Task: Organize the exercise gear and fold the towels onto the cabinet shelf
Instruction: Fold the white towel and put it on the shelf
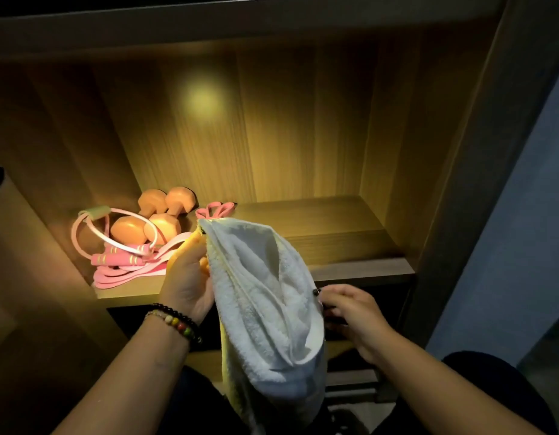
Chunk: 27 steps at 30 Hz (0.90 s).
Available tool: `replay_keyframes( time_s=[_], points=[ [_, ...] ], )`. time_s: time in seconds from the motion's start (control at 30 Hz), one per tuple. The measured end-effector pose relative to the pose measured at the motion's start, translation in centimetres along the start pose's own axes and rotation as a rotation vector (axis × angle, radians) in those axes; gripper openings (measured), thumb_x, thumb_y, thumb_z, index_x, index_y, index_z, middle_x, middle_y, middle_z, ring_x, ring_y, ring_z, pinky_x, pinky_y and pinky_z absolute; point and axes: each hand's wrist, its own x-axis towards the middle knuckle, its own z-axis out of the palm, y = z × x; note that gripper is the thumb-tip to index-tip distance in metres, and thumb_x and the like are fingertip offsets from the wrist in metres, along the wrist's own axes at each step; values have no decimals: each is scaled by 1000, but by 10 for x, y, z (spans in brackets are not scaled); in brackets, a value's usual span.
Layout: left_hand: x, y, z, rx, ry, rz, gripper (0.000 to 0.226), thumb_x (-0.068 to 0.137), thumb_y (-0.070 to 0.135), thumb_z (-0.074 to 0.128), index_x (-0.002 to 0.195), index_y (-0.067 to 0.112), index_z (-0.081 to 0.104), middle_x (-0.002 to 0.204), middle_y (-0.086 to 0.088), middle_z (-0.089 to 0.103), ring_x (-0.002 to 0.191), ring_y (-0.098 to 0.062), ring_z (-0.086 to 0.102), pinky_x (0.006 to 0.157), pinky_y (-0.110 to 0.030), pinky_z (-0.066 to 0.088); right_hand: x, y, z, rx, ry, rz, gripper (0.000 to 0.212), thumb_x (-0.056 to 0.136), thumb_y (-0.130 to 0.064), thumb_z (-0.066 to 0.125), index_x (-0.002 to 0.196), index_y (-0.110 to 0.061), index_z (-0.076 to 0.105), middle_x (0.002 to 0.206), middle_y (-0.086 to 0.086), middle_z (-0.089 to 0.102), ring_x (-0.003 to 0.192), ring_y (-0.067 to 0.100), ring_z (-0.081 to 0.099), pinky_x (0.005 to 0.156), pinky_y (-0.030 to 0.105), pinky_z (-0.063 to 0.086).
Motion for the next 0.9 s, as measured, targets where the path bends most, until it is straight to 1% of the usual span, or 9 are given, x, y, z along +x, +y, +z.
replay_keyframes(
  time_s=[0.17,0.23,0.3,0.37,0.47,0.6,0.7,0.8,0.9],
  points=[
    [-9,-5,11,67,-73,-41,35,83,33,76,106,14,58,84,0,41,77,-13,37,78,-29,29,1,29,15,-253,-56,65,32,69,-22,82,95,-15,65,94,5,70,85,18,67,72,32,57],
    [-13,-3,12,8,-101,-100,21,88,33,69,91,16,58,75,4,45,70,-9,46,75,-23,40,-1,38,19,-338,-71,18,37,66,-23,84,93,-15,60,90,4,67,81,20,66,74,37,59],
    [-20,4,12,-6,-101,-108,20,91,35,61,82,17,57,61,8,51,55,-6,53,59,-18,48,-3,46,22,-481,-70,-41,30,67,-19,81,85,-16,57,78,2,63,68,18,62,65,36,58],
    [-26,11,10,56,-54,-33,21,84,34,69,86,15,61,67,5,55,59,-8,56,60,-17,45,-4,43,19,-659,7,-148,21,69,-18,75,77,-20,55,73,-1,61,65,15,60,61,30,55],
    [-30,20,-1,218,98,113,56,55,32,90,101,12,65,90,-3,62,83,-19,64,72,-29,56,-2,22,0,-805,171,-323,15,72,-14,68,73,-20,54,79,-2,57,70,12,55,59,23,45],
    [-36,16,-5,267,193,141,22,80,13,66,102,11,65,101,-7,66,108,-28,60,95,-42,52,5,-6,-29,-863,287,-387,11,73,-5,62,67,-13,57,72,1,58,68,18,55,59,29,46],
    [-34,7,1,222,214,107,23,89,8,59,111,7,63,112,-10,64,120,-29,57,104,-44,45,9,-11,-36,-782,263,-313,8,74,-3,62,70,-8,57,70,5,59,69,23,60,61,35,53],
    [-35,1,11,176,215,73,35,90,10,59,124,7,57,112,-8,62,118,-26,57,101,-40,47,11,1,-26,-600,223,-181,14,73,-15,71,73,-11,58,69,3,61,70,23,65,67,40,57],
    [-34,-4,13,200,168,77,37,83,13,64,119,8,60,107,-7,62,100,-21,62,83,-31,56,17,20,-6,-545,194,-89,14,74,-20,72,75,-12,60,72,1,63,69,19,61,61,28,46]
  ],
)
